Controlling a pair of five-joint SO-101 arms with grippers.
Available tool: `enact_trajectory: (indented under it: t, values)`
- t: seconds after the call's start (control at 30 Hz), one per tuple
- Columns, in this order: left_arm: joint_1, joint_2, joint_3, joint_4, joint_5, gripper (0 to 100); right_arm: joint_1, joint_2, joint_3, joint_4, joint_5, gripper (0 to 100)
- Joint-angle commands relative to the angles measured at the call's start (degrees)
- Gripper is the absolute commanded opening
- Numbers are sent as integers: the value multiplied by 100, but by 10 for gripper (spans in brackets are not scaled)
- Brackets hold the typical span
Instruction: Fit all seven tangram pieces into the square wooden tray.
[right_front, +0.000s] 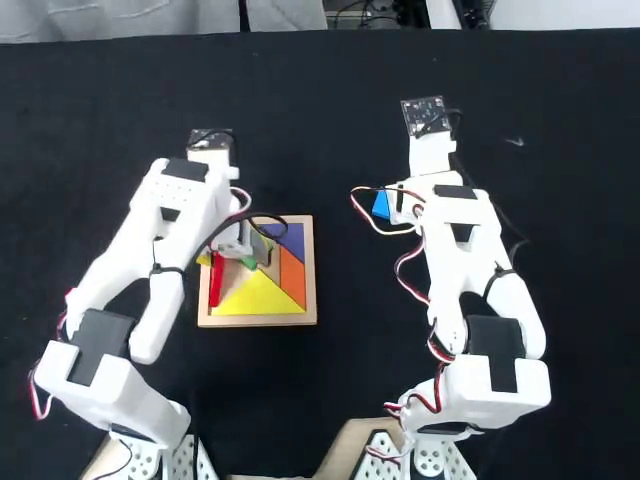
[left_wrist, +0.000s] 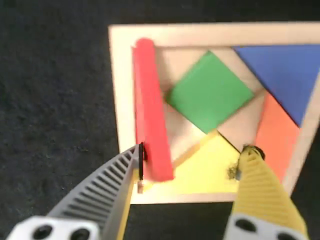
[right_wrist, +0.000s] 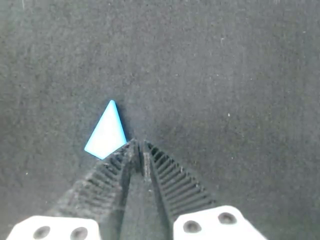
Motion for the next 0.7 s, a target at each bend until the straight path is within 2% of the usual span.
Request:
enact_trajectory:
  t: [0.0, 0.3, 0.5, 0.67]
  values:
    - [400, -290, -400, 316, 53, 303, 26, -4, -330, -105, 44, 12]
    - [541, -325, -752, 246, 53, 303, 26, -4, -330, -105, 44, 12]
    - [558, 70, -989, -624, 0, 308, 26, -4, -330, -105, 44, 12]
    - [558, 686, -1156, -818, -53, 308, 26, -4, -330, -105, 44, 12]
